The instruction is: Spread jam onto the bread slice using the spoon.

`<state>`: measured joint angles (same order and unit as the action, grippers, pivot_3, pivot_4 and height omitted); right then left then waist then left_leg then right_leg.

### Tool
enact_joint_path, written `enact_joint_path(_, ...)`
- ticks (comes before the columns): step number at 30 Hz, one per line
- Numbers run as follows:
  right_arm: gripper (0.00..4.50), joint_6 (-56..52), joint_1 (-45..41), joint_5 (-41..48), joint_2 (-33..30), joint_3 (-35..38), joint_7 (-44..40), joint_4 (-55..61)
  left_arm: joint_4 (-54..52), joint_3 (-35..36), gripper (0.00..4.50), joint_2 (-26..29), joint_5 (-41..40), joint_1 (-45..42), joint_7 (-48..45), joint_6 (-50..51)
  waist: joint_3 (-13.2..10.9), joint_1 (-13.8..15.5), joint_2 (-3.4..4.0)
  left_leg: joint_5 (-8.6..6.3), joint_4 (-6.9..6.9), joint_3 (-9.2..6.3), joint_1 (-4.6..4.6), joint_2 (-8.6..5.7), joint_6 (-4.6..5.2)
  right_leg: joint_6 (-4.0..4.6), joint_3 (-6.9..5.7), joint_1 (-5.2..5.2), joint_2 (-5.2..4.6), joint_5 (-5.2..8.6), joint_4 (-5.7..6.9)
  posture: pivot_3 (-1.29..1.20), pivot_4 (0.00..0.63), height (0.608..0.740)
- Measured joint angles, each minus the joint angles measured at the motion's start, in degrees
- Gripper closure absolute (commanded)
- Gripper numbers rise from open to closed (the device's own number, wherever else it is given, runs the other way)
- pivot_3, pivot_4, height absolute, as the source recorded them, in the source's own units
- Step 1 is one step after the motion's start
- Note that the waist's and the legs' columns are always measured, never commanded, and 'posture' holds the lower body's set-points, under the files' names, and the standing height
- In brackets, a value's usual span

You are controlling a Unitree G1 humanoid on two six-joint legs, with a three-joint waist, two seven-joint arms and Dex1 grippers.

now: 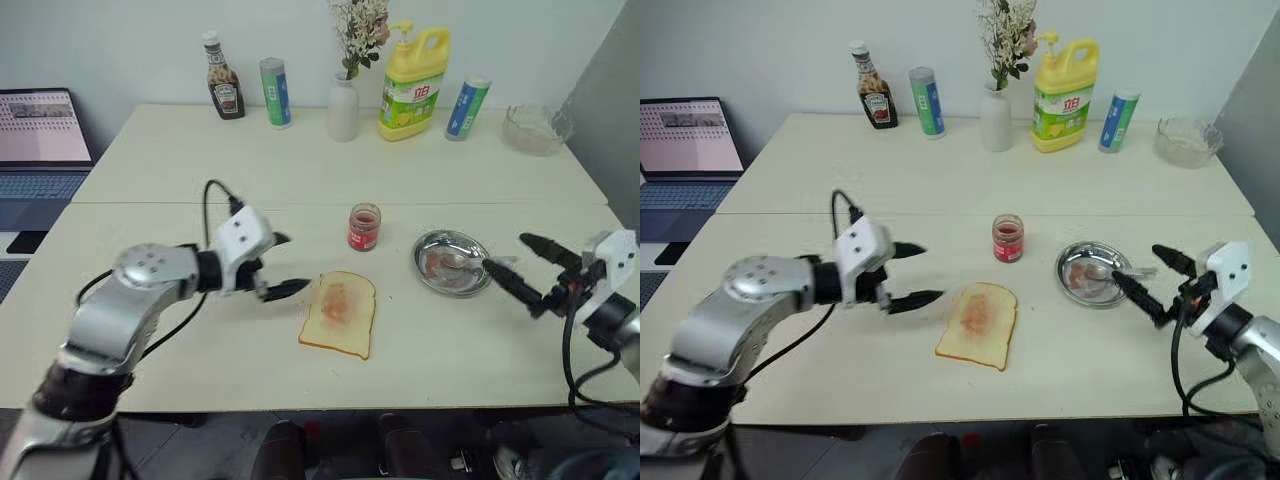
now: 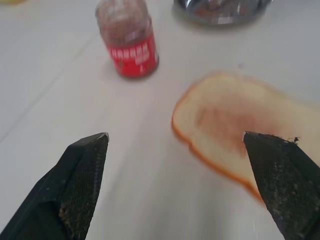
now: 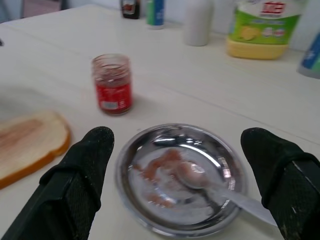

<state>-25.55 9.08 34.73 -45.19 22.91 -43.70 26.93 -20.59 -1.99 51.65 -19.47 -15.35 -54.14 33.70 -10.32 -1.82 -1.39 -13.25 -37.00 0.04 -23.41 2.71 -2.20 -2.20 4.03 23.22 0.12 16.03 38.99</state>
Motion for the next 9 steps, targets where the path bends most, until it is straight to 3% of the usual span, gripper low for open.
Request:
enact_joint_path(3, 0.09, 1.04, 3.43, -2.03, -2.57, -1.36, -4.88, 0.44, 0.75, 1.08, 0.00, 1.83, 0.69, 5.43, -2.07, -4.00, -0.03, 0.23, -0.06, 0.01, -0.07, 0.02, 0.01, -0.01, 0.00, -0.14, -0.03, -0.04, -0.05, 0.08, 0.01, 0.00, 0.150, 0.740)
enact_joint_path(9, 0.09, 0.21, 4.44, -0.08, -5.60, -1.54, -11.00, 2.22, 1.94, 4.03, 0.00, 1.96, 0.66, 7.56, -2.82, -6.90, -0.02, 0.24, -0.08, 0.03, -0.08, 0.06, 0.08, 0.01, 0.03, -0.11, 0.01, -0.07, -0.03, 0.03, 0.02, 0.00, 0.150, 0.740)
